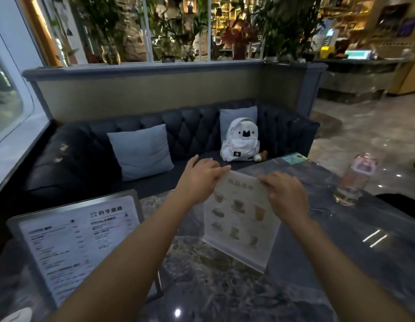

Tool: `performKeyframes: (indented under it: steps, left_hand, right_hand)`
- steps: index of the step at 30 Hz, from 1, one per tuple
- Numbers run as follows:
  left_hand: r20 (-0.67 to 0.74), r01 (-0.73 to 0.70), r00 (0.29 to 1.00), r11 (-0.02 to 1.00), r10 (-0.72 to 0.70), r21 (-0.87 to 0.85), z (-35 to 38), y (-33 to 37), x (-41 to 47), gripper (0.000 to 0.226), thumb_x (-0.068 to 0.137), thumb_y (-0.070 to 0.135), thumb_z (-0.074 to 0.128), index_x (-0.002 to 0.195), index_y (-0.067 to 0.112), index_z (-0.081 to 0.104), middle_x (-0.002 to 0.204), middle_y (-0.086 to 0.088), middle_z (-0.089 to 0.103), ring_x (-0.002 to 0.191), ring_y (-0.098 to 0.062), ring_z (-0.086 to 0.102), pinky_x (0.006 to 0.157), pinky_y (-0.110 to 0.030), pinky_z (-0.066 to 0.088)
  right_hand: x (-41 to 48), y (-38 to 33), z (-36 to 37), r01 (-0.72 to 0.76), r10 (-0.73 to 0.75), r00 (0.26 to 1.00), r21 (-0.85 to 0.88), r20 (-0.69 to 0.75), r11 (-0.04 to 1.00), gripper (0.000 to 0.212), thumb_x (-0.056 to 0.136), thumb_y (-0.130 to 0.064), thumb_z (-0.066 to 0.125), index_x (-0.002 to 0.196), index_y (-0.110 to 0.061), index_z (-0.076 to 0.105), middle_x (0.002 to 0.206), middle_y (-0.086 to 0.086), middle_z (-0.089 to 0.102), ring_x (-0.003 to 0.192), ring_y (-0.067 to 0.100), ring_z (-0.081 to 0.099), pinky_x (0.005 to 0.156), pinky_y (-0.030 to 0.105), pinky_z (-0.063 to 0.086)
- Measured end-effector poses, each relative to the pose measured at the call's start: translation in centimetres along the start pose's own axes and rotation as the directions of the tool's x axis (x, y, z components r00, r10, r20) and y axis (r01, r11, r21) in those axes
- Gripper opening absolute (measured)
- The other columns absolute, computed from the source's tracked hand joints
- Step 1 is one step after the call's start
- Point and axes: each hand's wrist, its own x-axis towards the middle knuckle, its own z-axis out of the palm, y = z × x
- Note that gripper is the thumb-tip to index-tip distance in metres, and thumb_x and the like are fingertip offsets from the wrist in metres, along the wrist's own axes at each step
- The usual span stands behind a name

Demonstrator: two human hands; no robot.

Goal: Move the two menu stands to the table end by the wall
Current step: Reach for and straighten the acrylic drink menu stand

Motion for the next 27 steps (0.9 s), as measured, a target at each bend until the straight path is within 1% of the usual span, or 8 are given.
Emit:
performKeyframes:
  steps: [3, 6, 10, 14, 16, 21, 25, 27]
  left_hand:
    - [-0.017, 0.007, 1.0, 1.0, -0.007, 0.015, -0.7, -0.2, 0.2, 0.037, 0.094, 0.017, 0.042, 0.127, 0.033, 0.049, 0.114, -0.002, 0.058, 0.111, -0.019, 0.049, 0.112, -0.043, 0.006]
    - [-0.062, 0.003, 0.998, 0.999, -0.001, 0.032, -0.6, -0.2, 0.1, 0.038, 0.094, 0.013, 0.043, 0.123, 0.033, 0.054, 0.105, -0.003, 0.059, 0.101, -0.018, 0.05, 0.107, -0.039, 0.01]
    - [-0.14, 0.023, 0.99, 0.999, -0.026, -0.024, -0.3, -0.1, -0.4, 0.037, 0.093, 0.007, 0.044, 0.118, 0.03, 0.059, 0.094, -0.005, 0.06, 0.092, -0.019, 0.051, 0.094, -0.03, 0.012]
    - [-0.194, 0.032, 0.98, 0.999, -0.034, -0.015, 0.1, 0.9, -1.2, 0.038, 0.091, 0.004, 0.046, 0.117, 0.028, 0.061, 0.088, -0.005, 0.061, 0.085, -0.021, 0.052, 0.079, -0.025, 0.01]
    - [-0.211, 0.056, 0.976, 0.998, -0.057, -0.012, 0.3, 1.4, -1.4, 0.039, 0.09, 0.003, 0.046, 0.117, 0.028, 0.06, 0.086, -0.006, 0.061, 0.084, -0.021, 0.053, 0.08, -0.027, 0.011]
    - [-0.218, 0.108, 0.97, 0.994, -0.106, -0.002, 0.4, 1.6, -1.5, 0.038, 0.092, 0.008, 0.046, 0.119, 0.031, 0.058, 0.09, -0.003, 0.06, 0.088, -0.018, 0.052, 0.087, -0.031, 0.013]
    - [-0.23, 0.111, 0.966, 0.993, -0.116, -0.037, 0.2, 1.8, -1.6, 0.033, 0.092, 0.012, 0.046, 0.117, 0.03, 0.06, 0.09, -0.004, 0.061, 0.089, -0.019, 0.054, 0.092, -0.032, 0.013]
    - [-0.221, 0.097, 0.969, 0.994, -0.107, -0.057, 0.0, 1.8, -1.8, 0.031, 0.092, 0.015, 0.047, 0.117, 0.027, 0.06, 0.092, -0.005, 0.062, 0.09, -0.021, 0.054, 0.092, -0.033, 0.016]
  right_hand:
    - [0.5, 0.4, 0.3, 0.026, -0.025, 0.998, 0.014, -0.052, 1.0, 0.019, 0.076, 0.004, 0.058, 0.086, -0.007, 0.071, 0.08, 0.016, 0.07, 0.077, 0.037, 0.061, 0.068, 0.043, 0.039]
    - [1.2, 0.8, 0.7, 0.034, -0.032, 0.997, 0.024, -0.07, 0.999, 0.018, 0.076, 0.006, 0.059, 0.083, -0.006, 0.071, 0.078, 0.017, 0.071, 0.075, 0.038, 0.06, 0.068, 0.042, 0.038]
    - [2.3, 1.4, 1.5, 0.041, -0.037, 0.997, 0.05, -0.072, 0.998, 0.018, 0.08, 0.004, 0.057, 0.087, -0.006, 0.071, 0.085, 0.017, 0.072, 0.079, 0.037, 0.061, 0.074, 0.042, 0.037]
    - [3.9, 1.7, 1.9, 0.045, -0.04, 0.999, 0.16, -0.033, 0.986, 0.016, 0.081, 0.0, 0.059, 0.09, -0.004, 0.072, 0.092, 0.017, 0.074, 0.086, 0.036, 0.064, 0.084, 0.046, 0.042]
    - [4.5, 1.7, 2.0, 0.041, -0.035, 0.999, 0.222, -0.028, 0.974, 0.015, 0.081, 0.0, 0.059, 0.09, -0.003, 0.072, 0.092, 0.019, 0.074, 0.086, 0.037, 0.065, 0.084, 0.051, 0.046]
    - [4.6, 2.0, 2.3, 0.047, -0.039, 0.999, 0.249, -0.037, 0.967, 0.016, 0.083, -0.001, 0.059, 0.09, -0.006, 0.072, 0.095, 0.015, 0.074, 0.089, 0.033, 0.066, 0.085, 0.054, 0.045]
    - [4.6, 2.2, 2.3, 0.059, -0.052, 0.998, 0.213, -0.037, 0.975, 0.017, 0.084, -0.004, 0.058, 0.091, -0.01, 0.072, 0.097, 0.011, 0.074, 0.093, 0.029, 0.065, 0.088, 0.048, 0.041]
    - [4.7, 2.2, 2.2, 0.069, -0.068, 0.998, 0.173, -0.014, 0.982, 0.017, 0.085, -0.006, 0.057, 0.092, -0.011, 0.072, 0.097, 0.01, 0.074, 0.093, 0.029, 0.064, 0.086, 0.043, 0.036]
